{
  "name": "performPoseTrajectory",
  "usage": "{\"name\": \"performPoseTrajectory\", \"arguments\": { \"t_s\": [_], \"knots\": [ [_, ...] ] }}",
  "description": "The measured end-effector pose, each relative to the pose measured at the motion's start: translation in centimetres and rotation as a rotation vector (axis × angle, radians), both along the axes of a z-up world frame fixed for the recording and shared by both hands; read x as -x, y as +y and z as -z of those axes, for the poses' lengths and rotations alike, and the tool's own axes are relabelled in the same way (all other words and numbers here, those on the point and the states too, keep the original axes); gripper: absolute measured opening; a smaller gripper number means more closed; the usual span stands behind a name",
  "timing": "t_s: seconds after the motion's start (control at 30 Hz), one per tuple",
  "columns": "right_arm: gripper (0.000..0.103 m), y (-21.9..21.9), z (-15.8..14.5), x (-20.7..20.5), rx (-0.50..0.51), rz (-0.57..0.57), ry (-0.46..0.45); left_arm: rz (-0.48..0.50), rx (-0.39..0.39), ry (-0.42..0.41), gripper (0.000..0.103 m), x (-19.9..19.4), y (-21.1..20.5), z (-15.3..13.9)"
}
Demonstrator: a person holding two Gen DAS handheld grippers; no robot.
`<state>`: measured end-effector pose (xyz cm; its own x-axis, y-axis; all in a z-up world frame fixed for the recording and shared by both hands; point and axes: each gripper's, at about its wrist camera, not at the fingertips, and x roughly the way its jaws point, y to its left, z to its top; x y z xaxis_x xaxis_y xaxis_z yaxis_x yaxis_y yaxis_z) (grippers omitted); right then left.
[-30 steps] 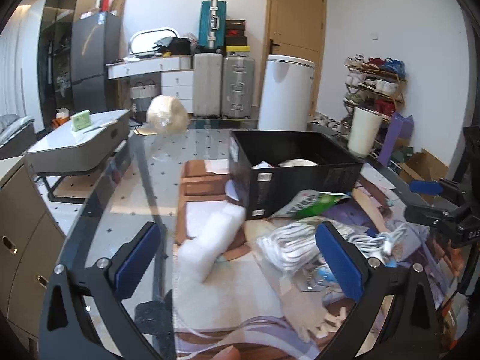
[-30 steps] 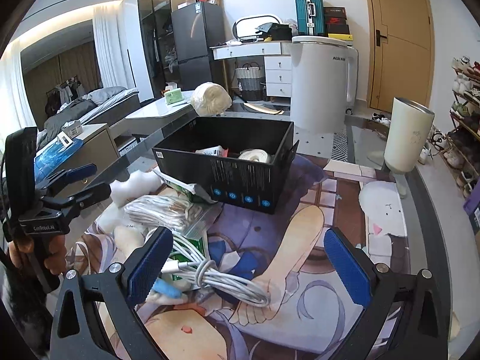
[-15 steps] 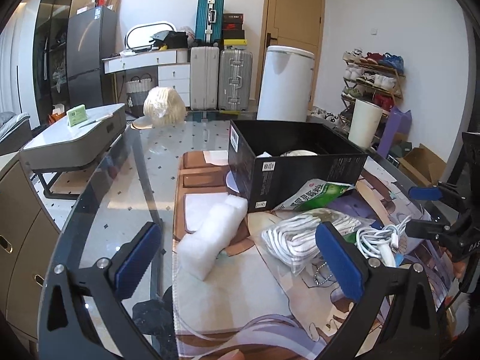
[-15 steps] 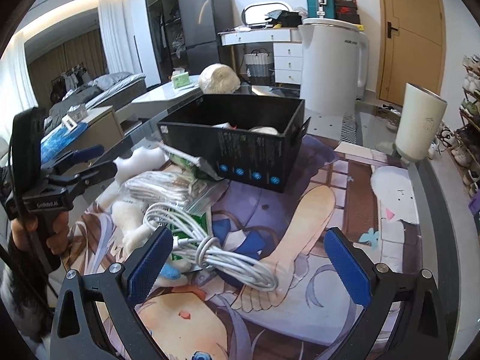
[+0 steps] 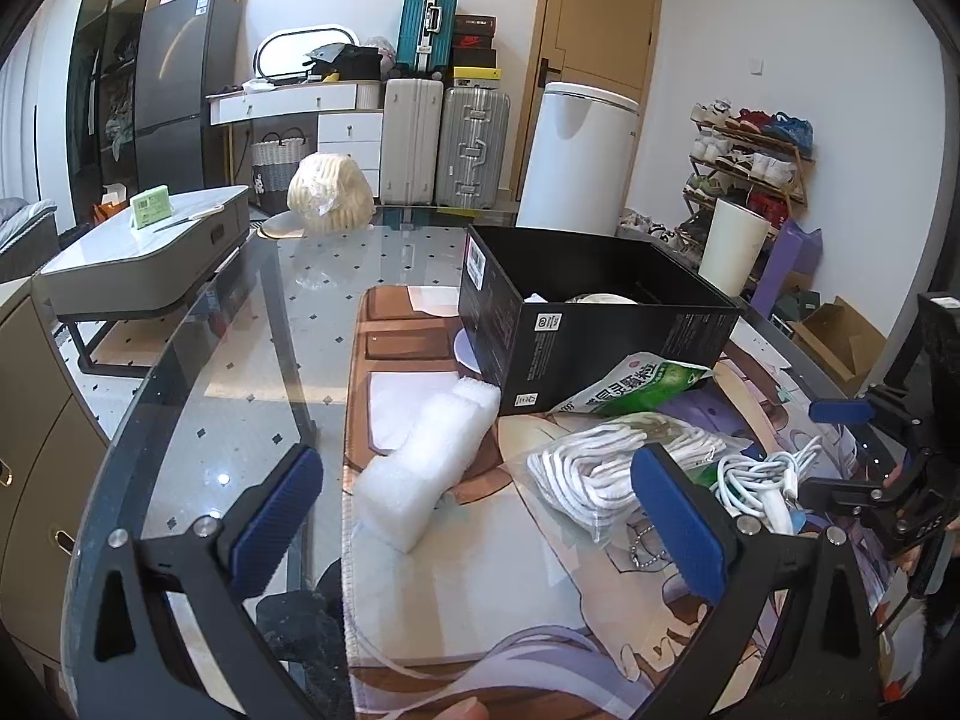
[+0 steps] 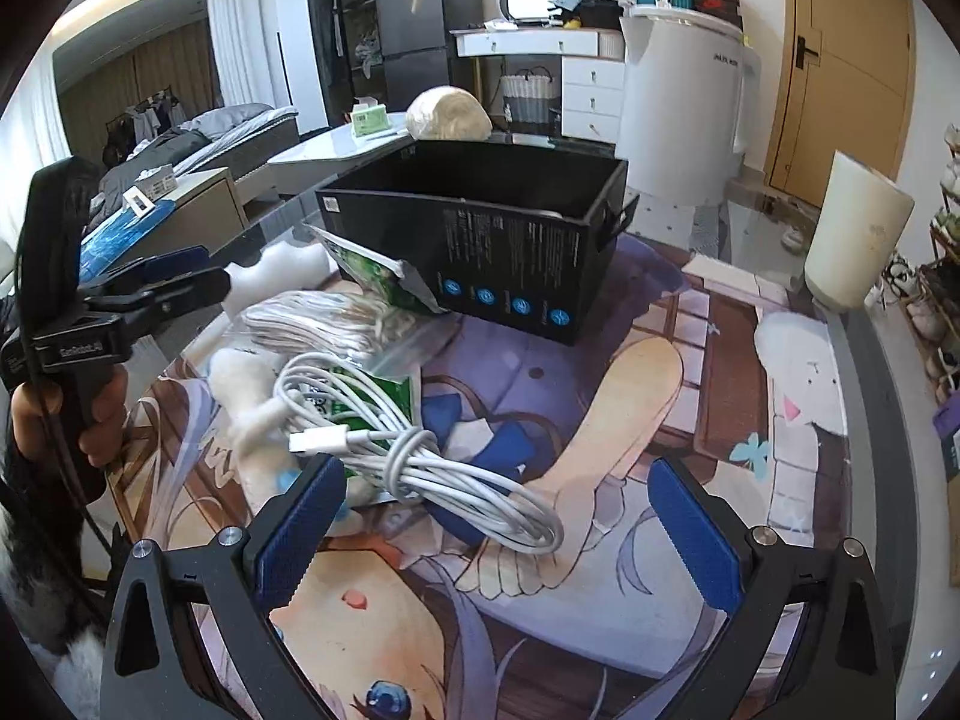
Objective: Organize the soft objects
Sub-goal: 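Withdraw both grippers from the box back over the table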
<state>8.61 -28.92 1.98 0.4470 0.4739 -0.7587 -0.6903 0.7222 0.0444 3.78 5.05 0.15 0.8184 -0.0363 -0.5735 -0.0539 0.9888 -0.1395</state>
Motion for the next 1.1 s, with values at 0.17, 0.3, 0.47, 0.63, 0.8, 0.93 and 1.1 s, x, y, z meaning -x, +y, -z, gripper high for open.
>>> {"name": "performPoseTrajectory", "arguments": {
  "t_s": [0.17, 0.3, 0.47, 0.63, 0.8, 0.93, 1.1],
  "knots": [
    [0.102, 0.5, 0.7, -0.2, 0.023, -0.007, 0.015, 0.002, -0.008, -0.006, 0.103, 0.1, -0.2, 0.0],
    [0.102, 0.9, 1.2, -0.5, 0.028, -0.005, 0.031, 0.005, -0.020, -0.003, 0.103, 0.1, -0.4, 0.0],
    [0.102, 1.6, 1.5, -0.5, 0.045, -0.024, 0.031, 0.007, -0.031, 0.000, 0.103, 0.1, -0.6, 0.0],
    [0.102, 2.3, 1.6, -0.5, 0.051, -0.048, 0.041, 0.009, -0.039, 0.004, 0.103, 0.0, -0.7, 0.0],
    [0.102, 2.7, 1.7, -0.8, 0.052, -0.068, 0.046, 0.009, -0.040, 0.007, 0.103, 0.0, -0.7, 0.0],
    [0.102, 3.0, 1.7, -0.8, 0.064, -0.090, 0.040, 0.011, -0.042, 0.010, 0.103, -0.1, -0.7, 0.0],
    [0.102, 3.6, 1.6, -0.8, 0.089, -0.119, 0.030, 0.012, -0.044, 0.014, 0.103, -0.1, -0.8, 0.1]
  ]
}}
